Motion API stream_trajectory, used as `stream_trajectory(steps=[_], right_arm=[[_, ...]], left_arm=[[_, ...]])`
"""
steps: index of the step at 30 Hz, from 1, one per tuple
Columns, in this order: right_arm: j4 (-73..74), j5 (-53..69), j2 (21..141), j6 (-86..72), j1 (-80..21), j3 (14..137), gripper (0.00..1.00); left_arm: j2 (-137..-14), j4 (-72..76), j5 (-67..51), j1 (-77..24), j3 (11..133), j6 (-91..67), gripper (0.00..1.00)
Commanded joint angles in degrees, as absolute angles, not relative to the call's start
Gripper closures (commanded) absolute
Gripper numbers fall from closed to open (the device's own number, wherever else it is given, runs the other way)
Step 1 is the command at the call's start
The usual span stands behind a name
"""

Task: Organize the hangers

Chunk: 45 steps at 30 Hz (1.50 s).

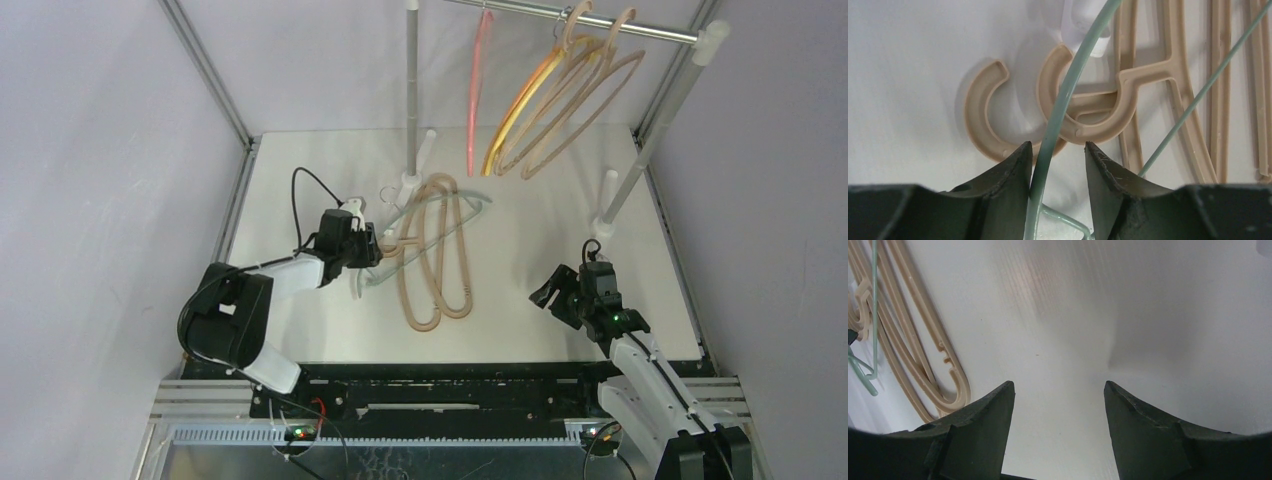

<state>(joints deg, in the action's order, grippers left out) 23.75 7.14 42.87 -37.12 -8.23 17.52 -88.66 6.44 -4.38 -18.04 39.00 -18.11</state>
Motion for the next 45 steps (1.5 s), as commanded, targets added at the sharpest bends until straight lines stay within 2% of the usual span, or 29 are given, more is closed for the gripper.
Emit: stream_trajectory(steps=[1,6,18,21,22,23,24,25,27,45], right_arm=[[21.98,6.51,42.54,-36.27,-7.73,17.63,0.26],[21.0,6.79,43.23,-36.62,-7.74,17.53,0.26],[20.2,7.49,43.64,-36.81,-7.76,17.34,0.26],[20.41,7.5,43.47,-36.83,-7.74,17.29,0.26],[20.39,7.53,43.3,-36.93,-7.81,17.23,0.26],[20.35,7.5,43.18,-36.94,-7.79,17.15,0.26],[20.34,7.54,43.04,-37.06,-7.76,17.06,0.26],[20.31,7.59,42.94,-37.11,-7.74,16.91,0.26],[20.44,7.58,42.89,-37.13,-7.75,16.85,0.26],[20.17,7.39,44.03,-36.74,-7.74,17.45,0.26]], left_arm=[[-87.95,9.4,-7.26,-17.75,37.7,-19.25,0.55],[-83.42,7.52,-7.19,-17.7,36.75,-19.16,0.73],[-69.27,0.57,-5.35,-18.41,37.42,-20.2,0.82],[-67.37,0.17,-5.34,-19.09,37.87,-20.26,0.96],[-67.57,0.18,-5.12,-19.12,37.88,-20.2,0.94],[-68.27,0.18,-4.52,-19.15,37.81,-20.17,0.85],[-69.3,0.29,-4.26,-19.16,37.75,-20.04,0.7],[-70.45,0.72,-4.09,-19.08,37.6,-20.13,0.59],[-72.83,1.82,-3.82,-19.13,37.12,-20.82,0.52],[-84.95,3.49,-7.44,-19.09,37.98,-21.15,0.49]])
